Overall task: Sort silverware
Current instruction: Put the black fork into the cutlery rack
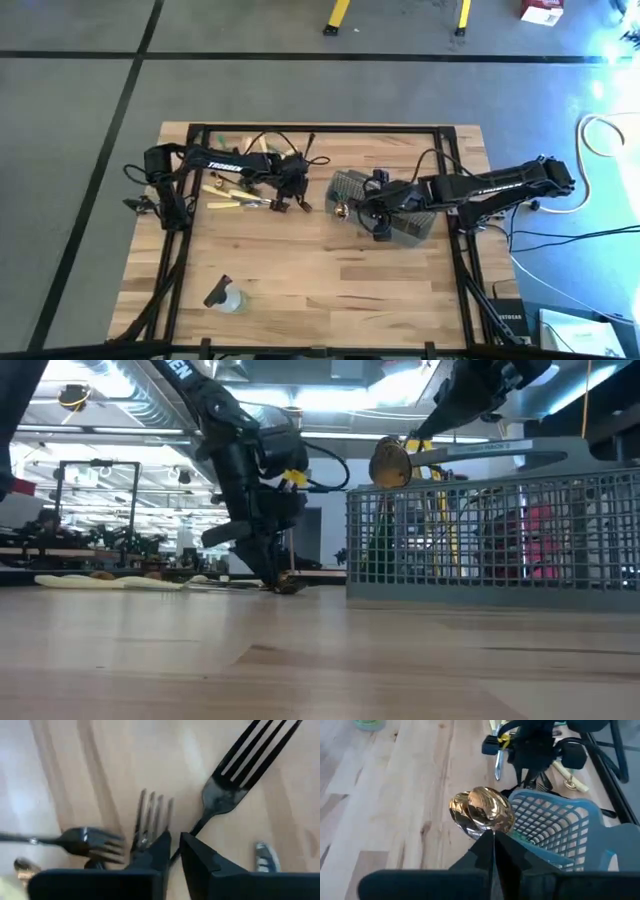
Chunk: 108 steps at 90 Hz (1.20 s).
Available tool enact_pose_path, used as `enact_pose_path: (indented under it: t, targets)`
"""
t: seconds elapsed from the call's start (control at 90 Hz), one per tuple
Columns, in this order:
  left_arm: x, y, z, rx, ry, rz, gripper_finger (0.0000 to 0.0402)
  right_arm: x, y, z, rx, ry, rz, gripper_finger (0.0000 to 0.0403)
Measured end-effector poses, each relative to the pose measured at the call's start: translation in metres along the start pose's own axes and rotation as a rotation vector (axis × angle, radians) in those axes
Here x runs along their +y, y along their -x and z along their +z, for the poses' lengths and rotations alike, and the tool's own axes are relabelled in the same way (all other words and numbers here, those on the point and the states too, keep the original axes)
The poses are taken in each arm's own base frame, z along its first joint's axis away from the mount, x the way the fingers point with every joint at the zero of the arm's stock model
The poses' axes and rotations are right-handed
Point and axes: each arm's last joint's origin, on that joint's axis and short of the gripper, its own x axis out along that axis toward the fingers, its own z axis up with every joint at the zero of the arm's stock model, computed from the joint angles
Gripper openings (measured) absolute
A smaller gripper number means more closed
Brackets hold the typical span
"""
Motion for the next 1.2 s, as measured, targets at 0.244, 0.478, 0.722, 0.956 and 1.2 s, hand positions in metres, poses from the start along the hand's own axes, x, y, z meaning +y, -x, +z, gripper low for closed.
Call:
enact_pose_path:
  t: [0.244, 0.478, 0.722, 0.956, 1.2]
  targets:
    - [-0.002, 0.004, 0.001, -0.012, 0.009, -0.019, 0.012, 0.0, 0.0, 0.0, 0.0, 0.0, 0.0, 0.0]
    - [-0.003, 0.005, 0.002, -0.022, -0.026, -0.018, 0.0127, 0.0, 0.0, -0.001, 0.013, 0.001, 0.0, 0.0]
    - [-0.005, 0.023, 0.008, -0.072, -0.115, 0.012, 0.0127, 0.0, 0.0, -0.002, 0.022, -0.005, 0.0, 0.0]
    - [-0.01, 0.02, 0.003, -0.044, -0.215, -0.041, 0.0117, 0.0, -0.001, -0.002, 0.026, -0.009, 0.0, 0.0]
    - [-0.013, 0.008, 0.001, -0.032, -0.258, -0.079, 0.0073, 0.0, -0.001, -0.002, 0.024, -0.009, 0.0, 0.0]
